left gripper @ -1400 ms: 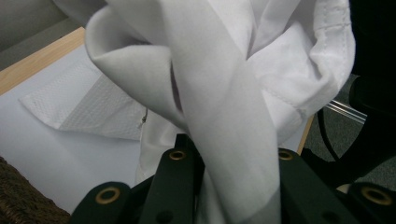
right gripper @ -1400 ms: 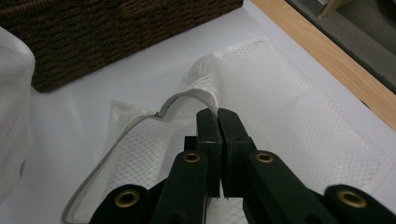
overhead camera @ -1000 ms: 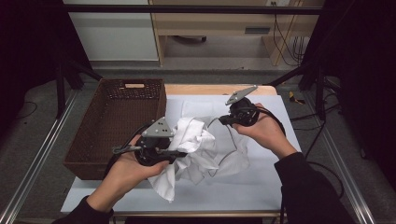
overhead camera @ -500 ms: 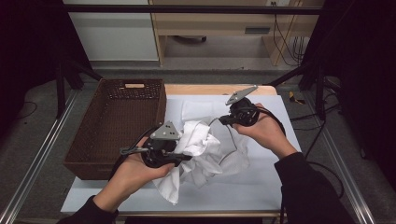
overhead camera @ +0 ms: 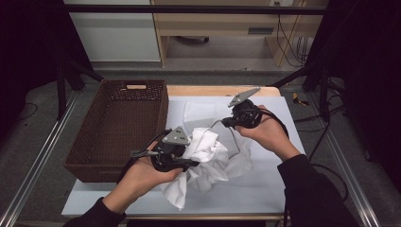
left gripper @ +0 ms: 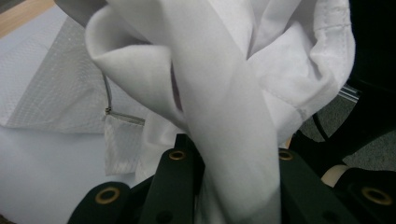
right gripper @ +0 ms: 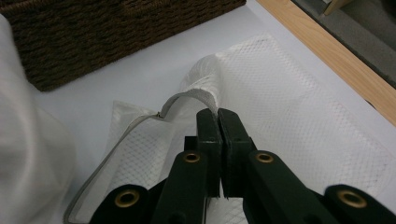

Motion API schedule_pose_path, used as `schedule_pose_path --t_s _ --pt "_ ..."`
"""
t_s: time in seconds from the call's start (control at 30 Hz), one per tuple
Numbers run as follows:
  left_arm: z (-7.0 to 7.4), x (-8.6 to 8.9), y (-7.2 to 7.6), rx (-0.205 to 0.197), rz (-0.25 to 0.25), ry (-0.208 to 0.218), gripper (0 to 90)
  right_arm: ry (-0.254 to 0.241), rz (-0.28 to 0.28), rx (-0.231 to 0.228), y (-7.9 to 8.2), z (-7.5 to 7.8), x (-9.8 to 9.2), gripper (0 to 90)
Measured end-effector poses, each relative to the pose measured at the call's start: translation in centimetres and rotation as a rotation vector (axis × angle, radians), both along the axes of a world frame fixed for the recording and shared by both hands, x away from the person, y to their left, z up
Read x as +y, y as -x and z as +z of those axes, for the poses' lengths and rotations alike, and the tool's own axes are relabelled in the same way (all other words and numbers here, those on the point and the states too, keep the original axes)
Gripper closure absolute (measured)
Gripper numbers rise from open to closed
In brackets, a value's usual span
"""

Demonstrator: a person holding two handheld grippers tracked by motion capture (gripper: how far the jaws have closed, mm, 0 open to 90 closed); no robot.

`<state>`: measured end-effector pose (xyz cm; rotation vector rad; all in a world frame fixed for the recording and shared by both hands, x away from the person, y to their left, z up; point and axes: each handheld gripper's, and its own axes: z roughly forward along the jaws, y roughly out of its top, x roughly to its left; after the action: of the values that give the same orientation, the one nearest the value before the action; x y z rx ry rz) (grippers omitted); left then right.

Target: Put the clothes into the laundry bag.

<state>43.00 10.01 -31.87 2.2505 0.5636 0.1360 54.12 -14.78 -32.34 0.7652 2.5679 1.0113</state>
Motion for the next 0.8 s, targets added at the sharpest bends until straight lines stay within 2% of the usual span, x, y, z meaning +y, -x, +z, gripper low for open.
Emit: schedule_pose_path --t_s 0.23,0.33,0.5,0.63,0.8 --pt "-1.2 -1.4 -0.4 0.032 -0.017 -0.021 77.9 -0.005 -0.004 0.003 0.0 0.0 0.0 88.8" --pt "-1.5 -1.9 -0.7 0.014 -0.024 -0.045 77.9 -0.002 0.0 0.002 0.0 0.0 0.0 88.8" --pt "-2.0 -2.5 -1.3 0.009 -0.025 -0.047 77.8 -0.005 0.003 0.002 0.0 0.0 0.0 88.8" --pt "-2.7 -2.9 -2.0 0.045 -0.016 -0.046 77.9 -0.008 0.0 0.002 0.0 -0.1 0.1 88.8" --pt "-3.4 -3.2 -2.7 0.06 -0.01 -0.048 77.8 -0.007 -0.002 0.006 0.1 -0.2 0.1 88.8"
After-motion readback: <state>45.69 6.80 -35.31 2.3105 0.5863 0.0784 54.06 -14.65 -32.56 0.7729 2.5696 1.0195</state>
